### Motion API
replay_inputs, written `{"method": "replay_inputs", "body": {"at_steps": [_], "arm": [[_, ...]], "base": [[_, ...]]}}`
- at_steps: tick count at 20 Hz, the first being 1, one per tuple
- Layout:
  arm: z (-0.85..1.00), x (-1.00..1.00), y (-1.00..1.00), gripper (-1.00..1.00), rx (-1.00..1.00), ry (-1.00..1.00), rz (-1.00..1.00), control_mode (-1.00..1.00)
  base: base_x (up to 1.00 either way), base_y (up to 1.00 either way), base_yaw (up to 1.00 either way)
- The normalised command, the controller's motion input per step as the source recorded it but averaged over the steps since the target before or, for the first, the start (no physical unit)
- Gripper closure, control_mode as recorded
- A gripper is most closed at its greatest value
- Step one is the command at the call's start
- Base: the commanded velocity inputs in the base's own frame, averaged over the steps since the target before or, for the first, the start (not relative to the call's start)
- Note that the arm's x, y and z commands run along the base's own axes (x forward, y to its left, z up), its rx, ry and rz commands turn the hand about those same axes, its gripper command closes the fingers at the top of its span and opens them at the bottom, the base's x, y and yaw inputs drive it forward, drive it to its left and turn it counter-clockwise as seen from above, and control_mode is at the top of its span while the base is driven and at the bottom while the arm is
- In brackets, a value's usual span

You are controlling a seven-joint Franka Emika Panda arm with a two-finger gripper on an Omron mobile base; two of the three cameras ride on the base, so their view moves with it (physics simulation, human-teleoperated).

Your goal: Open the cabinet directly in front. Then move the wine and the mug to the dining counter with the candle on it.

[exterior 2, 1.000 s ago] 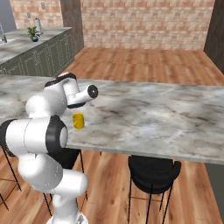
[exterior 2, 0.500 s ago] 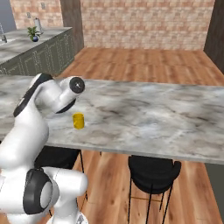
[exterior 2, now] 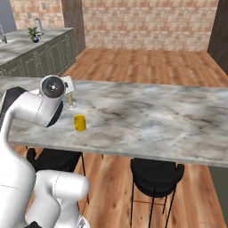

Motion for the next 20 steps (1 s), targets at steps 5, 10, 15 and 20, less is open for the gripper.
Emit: {"method": "replay_inputs", "body": {"at_steps": [5, 10, 15, 20], "arm": [[0.0, -1.0, -0.17, -1.0, -0.03, -0.07, 0.0, -1.0], [0.12, -0.96, -0.11, -1.0, -0.03, -0.04, -0.03, -1.0], [0.73, -0.19, 0.15, -1.0, -0.07, -0.04, -0.05, -1.0], [0.14, 0.01, 0.05, -1.0, -0.02, 0.04, -0.01, -1.0]], "base": [[0.0, 0.0, 0.0], [0.0, 0.0, 0.0], [0.0, 0.0, 0.0], [0.0, 0.0, 0.0]]}}
